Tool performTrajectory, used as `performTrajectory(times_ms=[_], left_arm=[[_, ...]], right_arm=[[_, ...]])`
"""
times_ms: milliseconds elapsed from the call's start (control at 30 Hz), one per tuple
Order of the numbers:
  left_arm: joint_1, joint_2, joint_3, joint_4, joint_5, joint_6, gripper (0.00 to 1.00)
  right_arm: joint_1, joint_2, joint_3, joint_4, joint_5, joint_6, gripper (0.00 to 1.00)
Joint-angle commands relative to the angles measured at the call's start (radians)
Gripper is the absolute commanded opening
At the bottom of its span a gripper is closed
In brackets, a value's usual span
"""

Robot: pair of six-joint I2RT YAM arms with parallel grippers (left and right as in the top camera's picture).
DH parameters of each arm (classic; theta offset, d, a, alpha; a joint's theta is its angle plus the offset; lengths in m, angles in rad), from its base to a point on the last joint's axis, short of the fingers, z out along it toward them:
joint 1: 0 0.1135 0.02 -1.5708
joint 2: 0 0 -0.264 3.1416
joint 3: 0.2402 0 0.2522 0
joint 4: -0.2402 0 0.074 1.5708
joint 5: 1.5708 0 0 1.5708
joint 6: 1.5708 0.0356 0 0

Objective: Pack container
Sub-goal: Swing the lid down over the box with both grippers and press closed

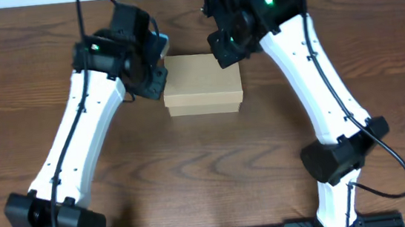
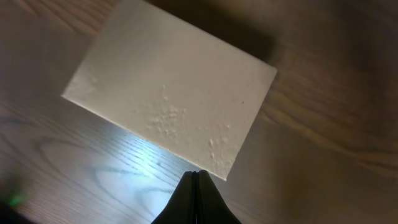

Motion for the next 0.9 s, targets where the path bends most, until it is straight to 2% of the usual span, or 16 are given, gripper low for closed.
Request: performTrajectory(times_ms=[0, 233, 467, 867], left_arm=[[0.0, -0.012, -0.061, 0.045, 0.043, 0.022, 0.06], [0.0, -0.01, -0.159, 0.143, 0.08, 0.041, 0.06], [-0.001, -0.001, -0.161, 0.191, 0.12, 0.061, 0.06], [-0.005, 0.135, -0.162, 0.219, 0.2, 0.06, 0.06]], right_arm=[[0.001, 0.055, -0.03, -0.006, 0.01, 0.012, 0.01], [-0.009, 0.084, -0.1, 0.014, 0.01, 0.011, 0.01], [-0.01, 0.084, -0.182, 0.028, -0.001, 0.008, 0.01], [-0.011, 0.084, -0.259, 0.043, -0.001, -0.008, 0.02]])
